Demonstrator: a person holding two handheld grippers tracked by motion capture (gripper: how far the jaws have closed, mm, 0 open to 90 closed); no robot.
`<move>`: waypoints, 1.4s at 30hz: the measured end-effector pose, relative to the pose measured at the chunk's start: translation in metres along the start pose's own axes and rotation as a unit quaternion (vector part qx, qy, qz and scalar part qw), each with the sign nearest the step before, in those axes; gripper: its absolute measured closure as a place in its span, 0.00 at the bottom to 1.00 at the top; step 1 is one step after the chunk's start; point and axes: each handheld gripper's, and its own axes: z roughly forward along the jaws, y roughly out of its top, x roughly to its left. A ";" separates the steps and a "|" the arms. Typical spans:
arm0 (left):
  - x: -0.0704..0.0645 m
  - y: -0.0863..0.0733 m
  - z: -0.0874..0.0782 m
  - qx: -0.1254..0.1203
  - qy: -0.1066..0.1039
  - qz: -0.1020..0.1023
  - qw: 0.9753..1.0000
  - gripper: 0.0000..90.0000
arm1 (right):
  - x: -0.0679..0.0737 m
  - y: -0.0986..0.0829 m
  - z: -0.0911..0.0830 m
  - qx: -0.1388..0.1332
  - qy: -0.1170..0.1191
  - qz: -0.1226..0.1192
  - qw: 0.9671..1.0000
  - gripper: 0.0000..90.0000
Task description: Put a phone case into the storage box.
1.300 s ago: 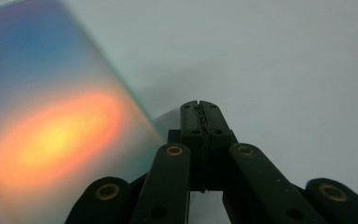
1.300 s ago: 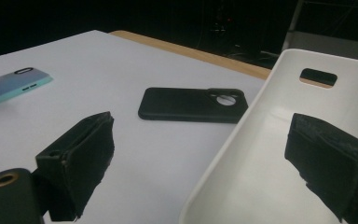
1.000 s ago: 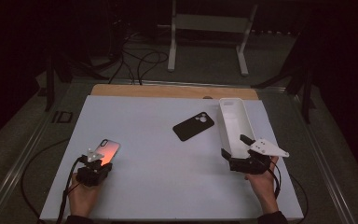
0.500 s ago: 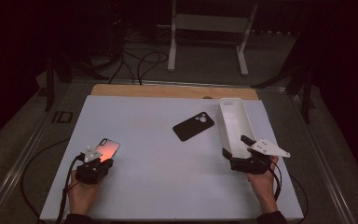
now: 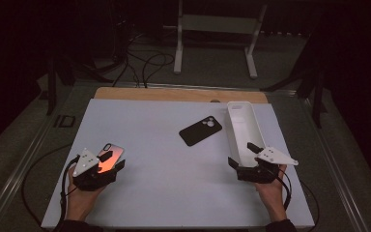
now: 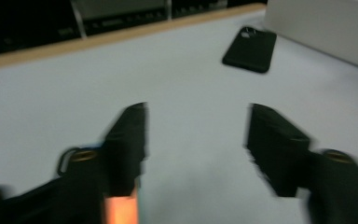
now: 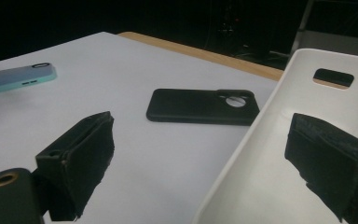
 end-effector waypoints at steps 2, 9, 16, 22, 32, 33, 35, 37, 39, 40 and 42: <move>0.001 -0.002 -0.005 -0.012 0.003 -0.002 1.000 0.20 | 0.003 -0.001 -0.003 -0.008 0.002 -0.004 1.000 0.09; 0.005 -0.012 -0.024 -0.022 0.031 -0.001 0.999 0.00 | 0.004 -0.007 -0.014 -0.025 0.003 0.005 1.000 0.09; 0.011 -0.014 -0.036 -0.046 0.049 -0.026 0.997 0.00 | 0.009 -0.012 -0.020 -0.039 0.009 -0.001 0.999 0.09; 0.012 -0.015 -0.033 -0.040 0.049 -0.030 0.998 0.00 | 0.009 -0.015 -0.020 -0.038 0.008 0.000 0.999 0.09; 0.019 -0.013 -0.023 0.018 0.044 -0.046 0.998 0.00 | 0.010 -0.016 -0.016 -0.030 0.006 -0.003 1.000 0.09; 0.023 -0.010 -0.018 0.046 0.047 -0.045 0.997 0.00 | 0.010 -0.016 -0.016 -0.031 0.005 -0.002 0.999 0.09; 0.027 -0.009 -0.014 0.066 0.047 -0.044 0.996 0.00 | 0.008 -0.016 -0.017 -0.032 0.004 -0.001 0.999 0.09; 0.030 -0.008 -0.009 0.084 0.045 -0.048 0.994 0.00 | 0.007 -0.016 -0.017 -0.032 0.003 0.000 0.999 0.09; 0.033 -0.008 -0.005 0.104 0.048 -0.046 0.992 0.00 | 0.006 -0.016 -0.018 -0.034 0.002 0.002 0.999 0.09; 0.033 -0.008 -0.005 0.104 0.048 -0.046 0.992 0.00 | 0.006 -0.016 -0.018 -0.034 0.002 0.002 0.999 0.09; 0.040 -0.009 0.003 0.134 0.052 -0.049 0.988 0.00 | 0.005 -0.015 -0.019 -0.035 0.000 0.002 0.999 0.09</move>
